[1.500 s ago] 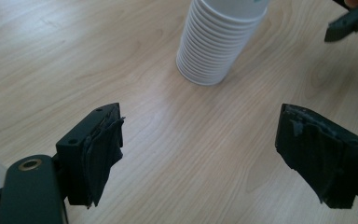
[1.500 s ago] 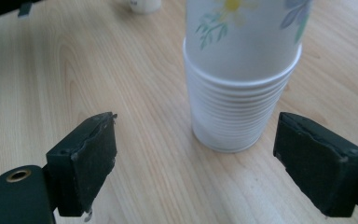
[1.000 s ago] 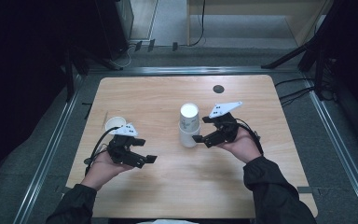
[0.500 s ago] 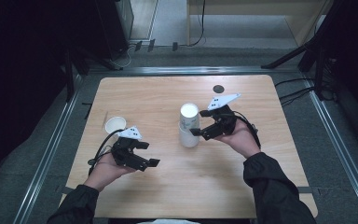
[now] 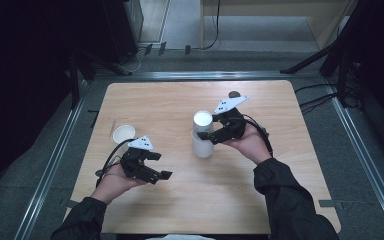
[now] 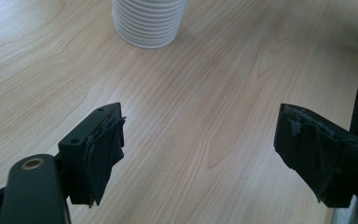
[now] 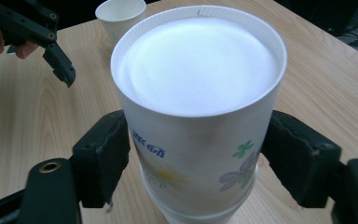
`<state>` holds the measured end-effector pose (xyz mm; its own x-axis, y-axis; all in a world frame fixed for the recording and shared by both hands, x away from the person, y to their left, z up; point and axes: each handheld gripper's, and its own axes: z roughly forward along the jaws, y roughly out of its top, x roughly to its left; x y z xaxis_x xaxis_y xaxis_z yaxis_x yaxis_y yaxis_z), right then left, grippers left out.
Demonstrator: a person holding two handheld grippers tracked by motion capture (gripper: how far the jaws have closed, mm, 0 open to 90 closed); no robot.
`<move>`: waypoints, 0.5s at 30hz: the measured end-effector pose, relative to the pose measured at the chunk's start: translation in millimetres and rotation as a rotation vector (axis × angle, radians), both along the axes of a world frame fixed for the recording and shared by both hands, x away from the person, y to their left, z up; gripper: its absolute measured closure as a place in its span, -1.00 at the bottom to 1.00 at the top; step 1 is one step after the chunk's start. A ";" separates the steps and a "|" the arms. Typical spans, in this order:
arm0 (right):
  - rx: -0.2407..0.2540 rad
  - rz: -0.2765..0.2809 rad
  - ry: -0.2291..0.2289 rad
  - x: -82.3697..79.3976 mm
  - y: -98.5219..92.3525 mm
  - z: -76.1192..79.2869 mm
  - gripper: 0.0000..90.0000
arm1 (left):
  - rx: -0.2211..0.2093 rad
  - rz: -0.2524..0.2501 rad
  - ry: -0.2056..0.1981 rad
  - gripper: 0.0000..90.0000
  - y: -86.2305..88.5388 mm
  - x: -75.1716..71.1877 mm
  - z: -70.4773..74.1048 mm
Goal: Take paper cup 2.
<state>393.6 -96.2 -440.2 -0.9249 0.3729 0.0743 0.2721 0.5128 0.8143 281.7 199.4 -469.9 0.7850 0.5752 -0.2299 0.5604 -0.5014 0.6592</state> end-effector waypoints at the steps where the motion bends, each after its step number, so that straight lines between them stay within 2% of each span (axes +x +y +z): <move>1: 0.001 -0.003 -0.006 -0.3 -0.8 0.9 -0.37 | 0.001 0.001 0.001 -0.65 -0.6 -0.3 -0.1; 15: 0.014 -0.013 -0.039 -6.6 -6.9 14.2 -0.25 | 0.007 -0.024 -0.003 -0.65 -3.5 2.1 -0.3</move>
